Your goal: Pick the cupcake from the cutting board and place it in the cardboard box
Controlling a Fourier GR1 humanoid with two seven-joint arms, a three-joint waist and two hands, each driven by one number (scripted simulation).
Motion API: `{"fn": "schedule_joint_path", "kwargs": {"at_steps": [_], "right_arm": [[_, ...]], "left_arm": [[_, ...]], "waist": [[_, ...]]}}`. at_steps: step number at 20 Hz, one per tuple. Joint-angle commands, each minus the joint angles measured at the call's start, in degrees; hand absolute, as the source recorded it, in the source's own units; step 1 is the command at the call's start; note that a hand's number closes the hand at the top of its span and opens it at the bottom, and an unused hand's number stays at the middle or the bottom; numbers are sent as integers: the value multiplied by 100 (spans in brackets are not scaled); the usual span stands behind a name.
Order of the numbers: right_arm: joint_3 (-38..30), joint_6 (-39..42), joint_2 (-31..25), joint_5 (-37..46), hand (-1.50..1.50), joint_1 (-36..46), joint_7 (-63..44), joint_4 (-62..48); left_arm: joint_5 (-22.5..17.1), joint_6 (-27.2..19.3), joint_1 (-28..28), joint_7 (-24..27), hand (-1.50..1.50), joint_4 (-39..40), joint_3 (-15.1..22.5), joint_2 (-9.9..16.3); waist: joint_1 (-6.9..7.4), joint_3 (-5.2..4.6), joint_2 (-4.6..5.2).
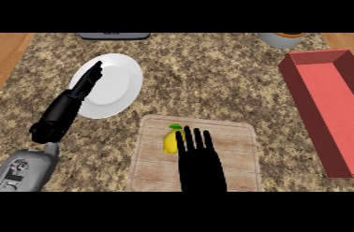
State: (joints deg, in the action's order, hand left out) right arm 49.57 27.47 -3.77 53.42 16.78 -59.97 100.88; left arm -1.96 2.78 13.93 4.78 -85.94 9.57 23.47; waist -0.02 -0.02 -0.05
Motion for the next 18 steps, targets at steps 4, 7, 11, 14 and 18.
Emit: {"fn": "schedule_joint_path", "kwargs": {"at_steps": [4, 7, 11, 14, 18], "right_arm": [[22, 63, 360, 267, -150, -201, -448, -341], [-422, 283, 164, 417, -150, -435, -150, -160], [-490, 72, 136, 741, -150, -410, 85, -616], [-661, 113, 139, 800, -150, -519, 339, -703], [-532, -160, 367, 1009, -150, -717, 326, -851]], "left_arm": [[33, 391, 73, 321, 0, 328, -349, 4], [369, 58, -183, 438, 0, 241, -154, -258], [20, 430, -229, -127, 0, -342, -419, -5], [348, 210, -283, 28, 0, -194, -313, -307], [282, 544, -168, -124, 0, -333, -532, -264]], "waist": [[3, 0, 7], [-19, 0, 7], [31, 3, -1], [10, 3, 4], [8, 3, 3]]}}
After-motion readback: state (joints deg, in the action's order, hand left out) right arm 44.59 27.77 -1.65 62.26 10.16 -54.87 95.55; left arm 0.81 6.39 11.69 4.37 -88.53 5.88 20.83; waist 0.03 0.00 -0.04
